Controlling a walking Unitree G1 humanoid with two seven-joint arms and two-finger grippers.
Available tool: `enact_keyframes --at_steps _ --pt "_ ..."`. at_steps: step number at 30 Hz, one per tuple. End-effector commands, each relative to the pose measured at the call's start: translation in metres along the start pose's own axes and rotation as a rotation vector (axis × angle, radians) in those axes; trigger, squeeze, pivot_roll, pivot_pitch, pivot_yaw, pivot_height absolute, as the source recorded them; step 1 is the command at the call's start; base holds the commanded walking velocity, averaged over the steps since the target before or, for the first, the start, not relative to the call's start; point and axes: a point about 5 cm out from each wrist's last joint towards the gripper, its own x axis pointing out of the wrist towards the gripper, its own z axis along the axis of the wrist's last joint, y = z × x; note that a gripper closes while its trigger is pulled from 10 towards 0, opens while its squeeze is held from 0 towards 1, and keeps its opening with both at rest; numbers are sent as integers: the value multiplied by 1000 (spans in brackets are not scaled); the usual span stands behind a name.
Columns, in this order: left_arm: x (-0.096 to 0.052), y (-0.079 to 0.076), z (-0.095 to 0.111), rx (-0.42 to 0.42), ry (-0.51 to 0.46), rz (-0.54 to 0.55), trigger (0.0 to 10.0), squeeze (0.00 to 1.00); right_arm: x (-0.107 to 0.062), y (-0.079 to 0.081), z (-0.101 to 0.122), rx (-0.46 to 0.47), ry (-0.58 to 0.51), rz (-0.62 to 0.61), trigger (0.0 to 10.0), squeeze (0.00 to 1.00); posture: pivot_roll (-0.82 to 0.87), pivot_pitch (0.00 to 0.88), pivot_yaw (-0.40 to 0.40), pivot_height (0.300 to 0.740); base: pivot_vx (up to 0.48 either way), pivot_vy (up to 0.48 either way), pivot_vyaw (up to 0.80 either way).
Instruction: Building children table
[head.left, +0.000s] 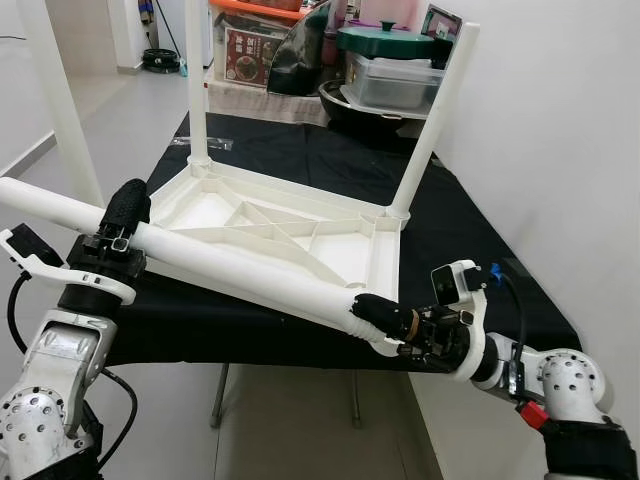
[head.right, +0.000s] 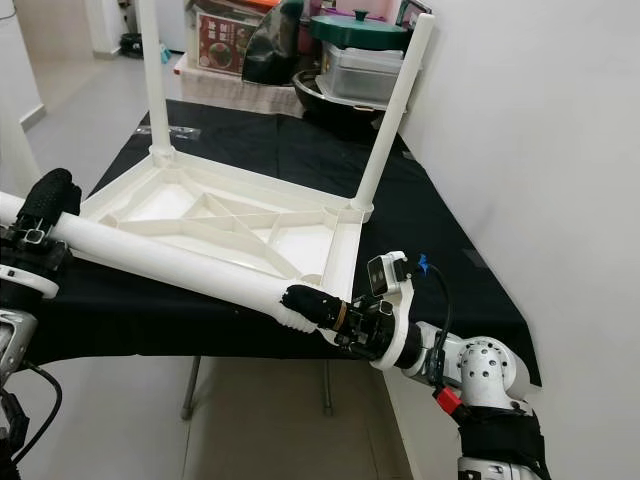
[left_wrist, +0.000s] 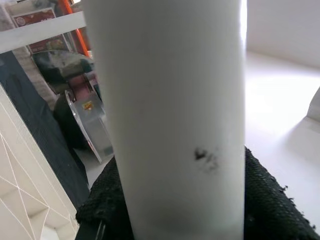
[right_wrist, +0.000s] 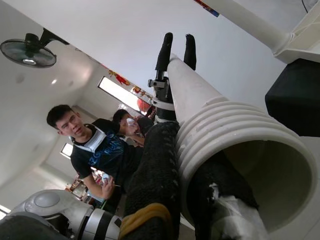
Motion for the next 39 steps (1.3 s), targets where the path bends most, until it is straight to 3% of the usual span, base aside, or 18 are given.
enact_keyframes --at_steps 1,2,4,6,8,11,15,22,23,24,32,33,34,35,39 --pt "16 -7 3 4 -14 1 0 0 14 10 10 -48 17 42 0 0 69 21 -117 740 0 0 0" --pt "16 -7 3 4 -14 1 0 0 14 10 10 -48 17 42 0 0 69 21 -117 740 0 0 0" --pt "37 -21 12 -47 -69 -50 0 0 20 10 18 -75 -8 42 0 0 60 28 -103 740 0 0 0" --pt "43 -24 6 -26 -32 -64 0 0 21 9 22 -79 -17 40 0 0 76 57 -86 740 0 0 0" --pt "42 -23 1 -1 -1 -62 0 0 22 9 22 -77 -16 46 0 0 76 57 -86 740 0 0 0" --pt "40 -21 -6 -43 19 -59 0 0 21 8 20 -86 2 25 0 0 66 48 -91 740 0 0 0" --pt "20 -10 -25 -15 81 -1 0 0 19 5 19 -84 -5 7 0 0 72 47 -111 740 0 0 0" --pt "16 -9 -30 -23 103 5 0 0 22 2 19 -96 -8 -11 0 0 76 42 -117 740 0 0 0" --pt "14 -8 -34 -17 121 12 0 0 23 0 18 -108 -6 -27 4510 0 76 44 -116 740 0 0 0" --pt "11 -6 -36 -7 135 24 0 0 25 -3 16 -110 -5 -39 10000 0 80 44 -116 740 0 0 0" --pt "7 -4 -43 31 170 46 0 0 27 -7 12 -113 -9 -44 10000 0 85 46 -113 740 0 0 0" --pt "7 -3 -44 30 174 49 4039 0 27 -7 12 -108 -13 -39 10000 0 86 46 -113 740 0 0 0" --pt "7 -3 -44 30 174 49 4039 0 27 -7 12 -108 -13 -39 10000 0 86 46 -113 740 0 0 0" --pt "7 -3 -44 36 175 53 10000 0 27 -6 13 -117 -20 -37 10000 1000 89 45 -115 740 0 0 0" --pt "8 -2 -43 49 176 65 10000 0 26 -5 12 -129 -21 -26 10000 1000 91 46 -113 740 0 0 0"
